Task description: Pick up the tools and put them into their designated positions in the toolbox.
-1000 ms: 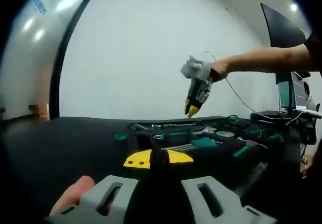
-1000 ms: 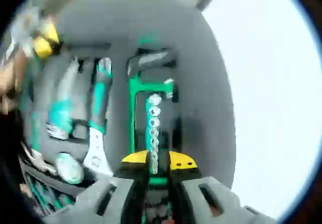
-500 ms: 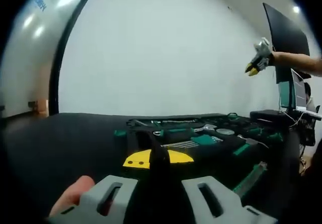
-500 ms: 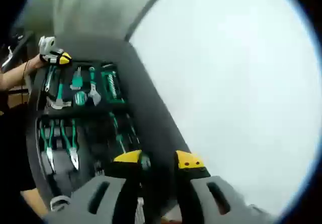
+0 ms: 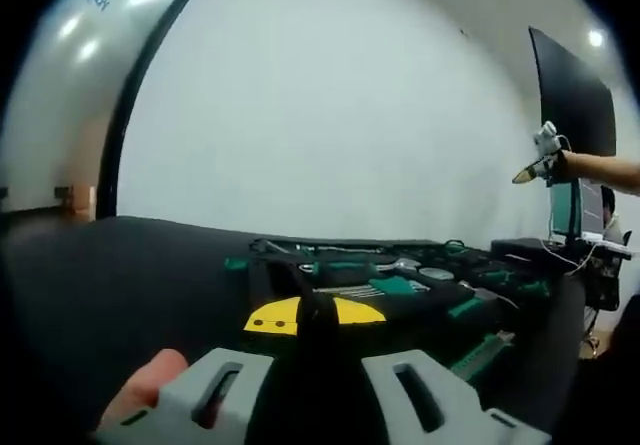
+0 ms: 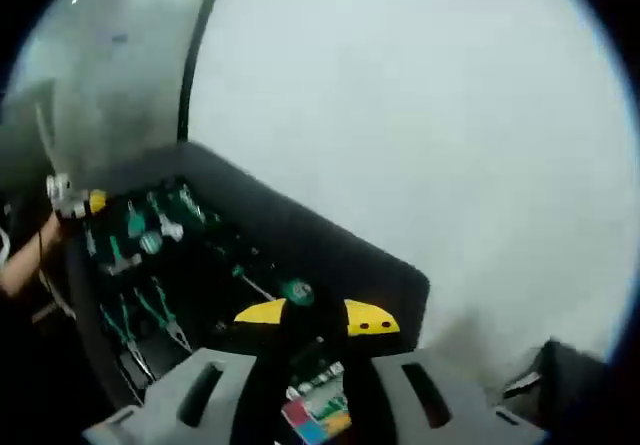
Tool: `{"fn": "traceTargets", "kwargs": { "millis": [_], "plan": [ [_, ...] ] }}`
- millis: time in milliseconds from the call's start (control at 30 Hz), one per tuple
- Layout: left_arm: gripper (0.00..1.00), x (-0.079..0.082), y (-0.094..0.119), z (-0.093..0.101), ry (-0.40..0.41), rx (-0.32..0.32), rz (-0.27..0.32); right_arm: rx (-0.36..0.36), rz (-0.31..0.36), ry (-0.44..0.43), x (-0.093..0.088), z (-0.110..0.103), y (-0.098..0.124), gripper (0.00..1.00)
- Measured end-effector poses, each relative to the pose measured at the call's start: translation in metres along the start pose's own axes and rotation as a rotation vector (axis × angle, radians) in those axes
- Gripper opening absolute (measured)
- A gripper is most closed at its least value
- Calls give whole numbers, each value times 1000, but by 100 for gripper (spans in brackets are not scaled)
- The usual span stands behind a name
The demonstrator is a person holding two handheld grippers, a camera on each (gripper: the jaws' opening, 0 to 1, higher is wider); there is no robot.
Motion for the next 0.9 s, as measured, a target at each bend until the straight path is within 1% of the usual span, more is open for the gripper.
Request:
{"fn": "traceTargets", "kwargs": {
  "millis": [33, 67, 100, 167, 200, 233, 267, 300, 333, 367, 400, 433, 467, 500, 533, 567, 600, 633, 667, 700, 733, 767, 800, 833, 867, 900],
  "plan": [
    [12, 0, 0, 1, 6, -2, 3, 12, 23, -48, 1, -2, 2, 19],
    [12, 1, 1, 2, 9, -4, 6, 31, 74, -141, 4, -2, 5, 19],
    [12, 1, 2, 3, 16, -6, 12, 86, 148, -276, 7, -8, 9, 19],
    [12, 3, 5, 5, 41, -9, 30, 180, 225, -542, 11, -17, 18, 19],
    [12, 4, 6, 5, 58, -13, 42, 224, 299, -670, 11, -24, 27, 18],
    [12, 5, 7, 6, 77, -18, 58, 243, 337, -685, 10, -30, 34, 16],
    [12, 6, 8, 6, 95, -20, 72, 260, 361, -646, 9, -42, 45, 13],
    [12, 7, 9, 6, 108, -24, 83, 269, 356, -582, 8, -49, 50, 13],
    [12, 8, 9, 5, 124, -30, 94, 289, 369, -534, 6, -63, 63, 13],
    [12, 9, 9, 4, 131, -33, 101, 301, 389, -522, 5, -73, 72, 13],
    [12, 11, 9, 4, 141, -36, 113, 302, 391, -508, 0, -86, 85, 13],
    [12, 12, 7, 1, 148, -37, 123, 298, 388, -504, -2, -90, 89, 13],
    [13, 15, 8, 0, 157, -38, 146, 290, 407, -490, -12, -109, 106, 13],
    [13, 17, 5, -6, 173, -37, 175, 282, 452, -477, -15, -116, 115, 13],
    [16, 23, 4, -14, 192, -20, 228, 271, 490, -446, -19, -124, 123, 13],
    [20, 26, 5, -19, 201, 0, 263, 226, 557, -363, -27, -127, 131, 13],
    [25, 28, 5, -26, 219, 9, 294, 173, 610, -322, -34, -131, 135, 13],
    [30, 29, 8, -31, 264, 3, 325, 99, 691, -283, -44, -134, 137, 13],
    [32, 29, 10, -37, 320, 0, 354, 59, 742, -253, -50, -137, 136, 13],
    [32, 30, 12, -40, 357, -4, 370, 10, 782, -226, -57, -128, 123, 13],
    [31, 29, 12, -44, 387, -11, 379, -22, 775, -198, -63, -126, 112, 13],
    [31, 28, 12, -46, 404, -15, 379, -67, 752, -121, -72, -124, 92, 13],
    [32, 28, 13, -49, 396, -8, 384, -113, 736, -55, -78, -119, 79, 13],
    [32, 30, 13, -47, 426, -3, 404, -209, 703, 50, -88, -107, 59, 13],
    [31, 33, 14, -46, 452, -20, 444, -266, 677, 84, -97, -99, 45, 13],
    [29, 35, 15, -43, 465, -38, 468, -325, 645, 148, -112, -87, 27, 13]
  ]
}}
Point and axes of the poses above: the point that each gripper's makers call its tool centre point, and the gripper's own axes: y roughly backward along the fingers, z roughly to its right, x roughly out of its top, the point moved 9 cm from there along y, roughly backward along the fingers, and after that the axes turned 2 degrees about -x, right-handed, at the moved point
